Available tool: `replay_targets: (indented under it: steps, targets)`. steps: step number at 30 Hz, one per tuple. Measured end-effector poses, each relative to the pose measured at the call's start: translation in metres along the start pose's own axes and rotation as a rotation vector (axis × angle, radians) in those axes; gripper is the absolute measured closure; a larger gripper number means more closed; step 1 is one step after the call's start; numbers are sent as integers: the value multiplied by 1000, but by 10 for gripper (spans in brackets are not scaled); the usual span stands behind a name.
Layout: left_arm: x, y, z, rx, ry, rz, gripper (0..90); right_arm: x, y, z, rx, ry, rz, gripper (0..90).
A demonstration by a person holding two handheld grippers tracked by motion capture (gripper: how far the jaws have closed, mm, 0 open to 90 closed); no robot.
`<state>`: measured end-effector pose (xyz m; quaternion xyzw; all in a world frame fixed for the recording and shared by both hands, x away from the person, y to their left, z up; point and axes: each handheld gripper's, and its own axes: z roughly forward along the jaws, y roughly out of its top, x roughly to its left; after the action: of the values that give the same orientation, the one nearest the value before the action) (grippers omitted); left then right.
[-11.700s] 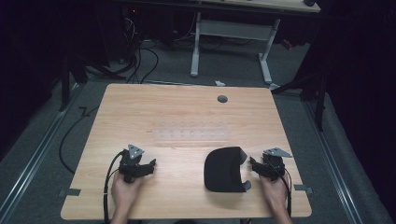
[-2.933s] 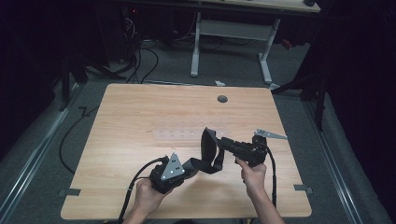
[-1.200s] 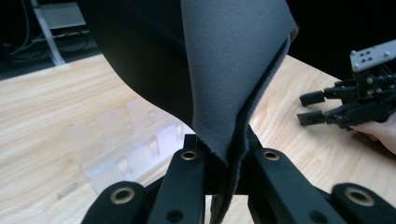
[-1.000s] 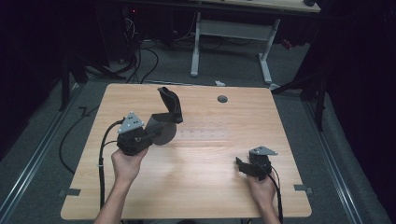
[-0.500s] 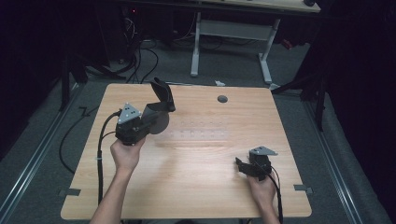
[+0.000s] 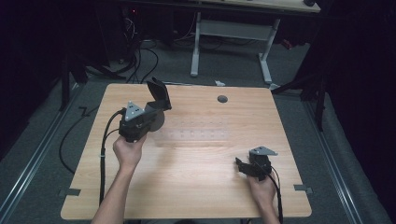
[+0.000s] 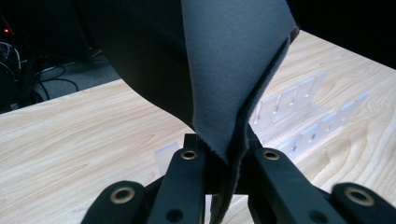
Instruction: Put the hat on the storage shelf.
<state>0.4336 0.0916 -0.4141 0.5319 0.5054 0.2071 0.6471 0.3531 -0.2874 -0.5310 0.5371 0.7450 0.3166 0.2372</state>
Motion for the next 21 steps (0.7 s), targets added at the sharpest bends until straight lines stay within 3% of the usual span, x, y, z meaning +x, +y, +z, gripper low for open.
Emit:
replay_targets:
  steps: [5, 21]
  targets:
    - [3, -4, 5, 11, 25, 11, 863, 0, 0, 0, 0, -1, 1, 349]
    - [9, -13, 13, 14, 53, -16, 863, 0, 0, 0, 0, -1, -2, 348]
